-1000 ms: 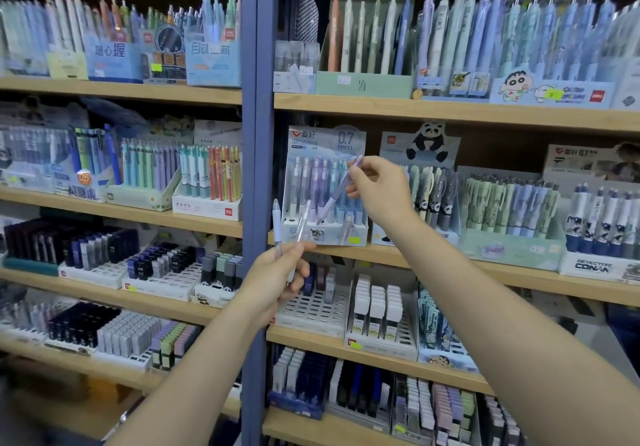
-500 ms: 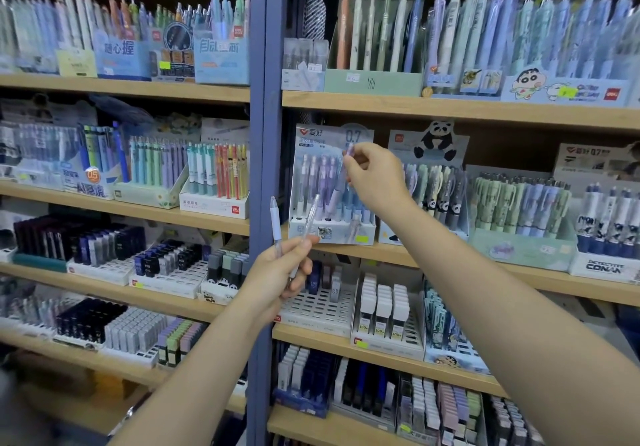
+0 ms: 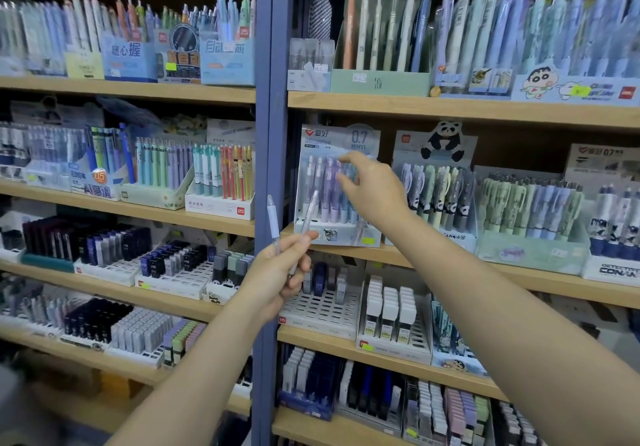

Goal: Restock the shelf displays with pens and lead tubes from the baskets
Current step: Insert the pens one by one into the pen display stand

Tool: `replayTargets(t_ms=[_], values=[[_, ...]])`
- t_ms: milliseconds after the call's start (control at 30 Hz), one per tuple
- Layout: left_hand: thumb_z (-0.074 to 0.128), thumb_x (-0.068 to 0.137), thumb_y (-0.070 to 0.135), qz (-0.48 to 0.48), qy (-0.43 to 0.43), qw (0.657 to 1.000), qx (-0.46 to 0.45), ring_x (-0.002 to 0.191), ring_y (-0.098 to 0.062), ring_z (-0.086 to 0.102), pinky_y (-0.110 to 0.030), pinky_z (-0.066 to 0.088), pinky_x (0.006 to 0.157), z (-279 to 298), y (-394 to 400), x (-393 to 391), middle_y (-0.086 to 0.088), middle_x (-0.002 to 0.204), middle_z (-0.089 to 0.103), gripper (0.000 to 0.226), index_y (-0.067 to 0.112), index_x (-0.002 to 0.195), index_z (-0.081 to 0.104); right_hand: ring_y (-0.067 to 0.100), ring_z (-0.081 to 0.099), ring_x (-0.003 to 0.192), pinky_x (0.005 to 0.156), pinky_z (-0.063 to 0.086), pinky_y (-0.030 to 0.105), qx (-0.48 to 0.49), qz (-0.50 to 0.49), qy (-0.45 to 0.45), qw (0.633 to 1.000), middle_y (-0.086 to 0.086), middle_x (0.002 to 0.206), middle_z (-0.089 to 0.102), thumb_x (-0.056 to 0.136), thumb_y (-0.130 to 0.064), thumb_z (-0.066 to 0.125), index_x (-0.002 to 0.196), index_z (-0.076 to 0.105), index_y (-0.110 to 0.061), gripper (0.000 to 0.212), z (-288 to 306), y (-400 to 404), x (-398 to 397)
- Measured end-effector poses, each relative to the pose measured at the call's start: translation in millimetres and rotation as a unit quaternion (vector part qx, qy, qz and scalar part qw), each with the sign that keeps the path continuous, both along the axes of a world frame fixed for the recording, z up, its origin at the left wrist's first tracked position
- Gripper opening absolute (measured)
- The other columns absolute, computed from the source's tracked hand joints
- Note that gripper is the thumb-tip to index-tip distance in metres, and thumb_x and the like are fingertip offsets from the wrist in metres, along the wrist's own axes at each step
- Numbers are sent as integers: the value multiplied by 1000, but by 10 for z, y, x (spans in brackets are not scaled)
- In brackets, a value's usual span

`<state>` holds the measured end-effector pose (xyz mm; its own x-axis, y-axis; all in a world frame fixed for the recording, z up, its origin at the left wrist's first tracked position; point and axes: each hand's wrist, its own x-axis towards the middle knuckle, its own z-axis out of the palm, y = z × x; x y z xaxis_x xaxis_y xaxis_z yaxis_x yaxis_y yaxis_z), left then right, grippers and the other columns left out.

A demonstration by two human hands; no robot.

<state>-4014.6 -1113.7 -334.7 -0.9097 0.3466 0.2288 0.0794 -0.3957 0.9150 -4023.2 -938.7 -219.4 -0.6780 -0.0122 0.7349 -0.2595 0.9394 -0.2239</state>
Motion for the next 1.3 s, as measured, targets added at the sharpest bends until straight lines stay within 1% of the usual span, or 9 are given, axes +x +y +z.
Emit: replayTargets(t_ms=[100, 200, 300, 433, 533, 733, 933, 1200, 1300], values=[[66, 84, 36, -1, 4, 1000, 4, 41, -6, 32, -18, 17, 39, 9, 11, 10, 1, 64, 52, 40, 22, 121, 70, 15, 48, 55, 51, 33, 29, -33, 21, 7, 999, -8, 59, 48, 103, -28, 48, 137, 54, -23, 34, -31, 0, 38], [68, 83, 34, 9, 4, 1000, 16, 41, -6, 30, -18, 17, 39, 7, 24, 8, 3, 64, 50, 36, 24, 118, 72, 10, 46, 50, 55, 37, 29, -128, 93, 11, 987, -6, 57, 51, 102, -28, 52, 112, 64, -16, 19, -96, -94, 133], [67, 91, 27, 18, 10, 1000, 13, 43, -6, 28, -18, 17, 40, -1, 37, -5, 3, 64, 47, 30, 21, 119, 72, 5, 49, 43, 48, 42, 22, -230, 166, -118, 952, 2, 66, 64, 96, -43, 62, 98, 67, -13, 30, -161, -226, 247], [65, 94, 24, 22, 20, 1000, -7, 43, -7, 31, -18, 18, 38, -22, 23, 6, 2, 65, 50, 25, 16, 117, 72, 13, 51, 44, 42, 40, 21, -296, 194, -181, 918, 5, 66, 63, 95, -28, 68, 84, 62, -6, 25, -238, -239, 245], [69, 89, 25, 64, -1, 998, 27, 39, -6, 36, -17, 18, 36, -71, -33, -30, 0, 70, 57, 21, 10, 103, 72, 18, 56, 48, 45, 44, 26, -370, 208, -179, 887, 8, 70, 65, 95, -20, 68, 87, 62, -4, 18, -246, -120, 225], [67, 92, 12, 120, -44, 985, 116, 40, -3, 42, -14, 22, 33, -67, -118, -108, 0, 76, 70, 8, 7, 97, 70, 18, 67, 62, 59, 57, 26, -362, 230, -312, 848, 10, 81, 72, 89, -12, 74, 98, 67, -3, 15, -395, 73, 303], [75, 83, 24, 118, -27, 991, 54, 39, -5, 35, -17, 22, 35, -80, -52, -65, -2, 82, 71, 22, 7, 97, 72, 14, 66, 70, 68, 57, 24, -500, 301, -238, 777, 5, 82, 69, 95, -6, 64, 107, 70, -3, 14, -377, 41, 271], [68, 95, 26, 131, -77, 988, -11, 43, -7, 42, -17, 22, 36, 6, -60, -193, -1, 73, 59, 21, 9, 107, 68, 17, 69, 77, 76, 62, 31, -377, 213, -27, 901, 4, 93, 69, 101, -10, 55, 103, 68, -15, 14, -8, -122, 204], [62, 98, 35, 119, -90, 988, -35, 50, -9, 48, -17, 26, 38, -2, -83, -224, -3, 75, 58, 31, 8, 114, 62, 14, 68, 75, 76, 62, 32, -329, 188, -11, 926, 0, 89, 67, 101, -10, 56, 100, 67, -16, 13, 33, -129, 127]])
